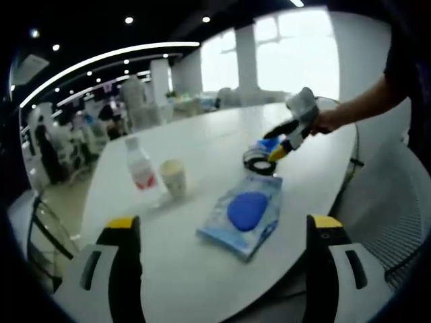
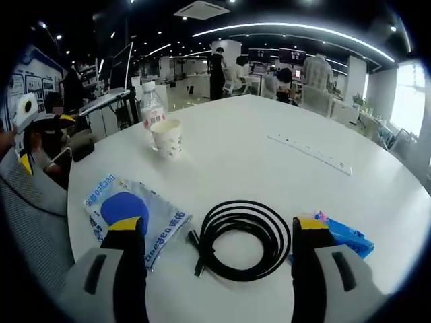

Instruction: Arrange the tabletop items into an orderly group along one side of the table until the central work area is clear of visible clutter.

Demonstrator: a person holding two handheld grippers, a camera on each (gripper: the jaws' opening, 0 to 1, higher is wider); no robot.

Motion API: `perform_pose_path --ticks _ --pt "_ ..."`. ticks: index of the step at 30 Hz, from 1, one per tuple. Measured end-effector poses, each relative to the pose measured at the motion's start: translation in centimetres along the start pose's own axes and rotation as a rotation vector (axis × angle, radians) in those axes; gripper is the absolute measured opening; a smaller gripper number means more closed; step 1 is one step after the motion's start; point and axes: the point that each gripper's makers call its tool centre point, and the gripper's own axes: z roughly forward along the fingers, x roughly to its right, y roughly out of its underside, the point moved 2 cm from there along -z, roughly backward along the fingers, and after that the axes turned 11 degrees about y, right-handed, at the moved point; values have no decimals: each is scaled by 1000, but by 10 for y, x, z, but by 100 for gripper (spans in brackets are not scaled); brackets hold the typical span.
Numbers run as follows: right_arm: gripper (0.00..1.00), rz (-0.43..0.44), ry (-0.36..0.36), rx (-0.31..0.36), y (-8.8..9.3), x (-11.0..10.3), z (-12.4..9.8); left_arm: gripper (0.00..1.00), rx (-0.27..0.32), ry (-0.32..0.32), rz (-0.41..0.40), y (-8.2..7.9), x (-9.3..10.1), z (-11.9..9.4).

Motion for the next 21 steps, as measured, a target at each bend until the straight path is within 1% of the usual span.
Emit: perform_pose_path --ticks 6,8,11,14,21 --pt "87 -10 -1 -11 12 -2 3 100 2 -1 -3 0 0 0" --pt "82 -14 -4 -16 15 -3 5 99 3 -1 -3 0 0 0" --pt "78 -25 -10 -23 20 -4 8 99 0 -2 -2 1 -1 0" --pt "72 -49 -17 -41 27 -5 12 99 1 -4 -3 1 -1 -1" --pt "59 -85 -37 -66 34 -8 20 97 -7 -6 0 2 -2 -1"
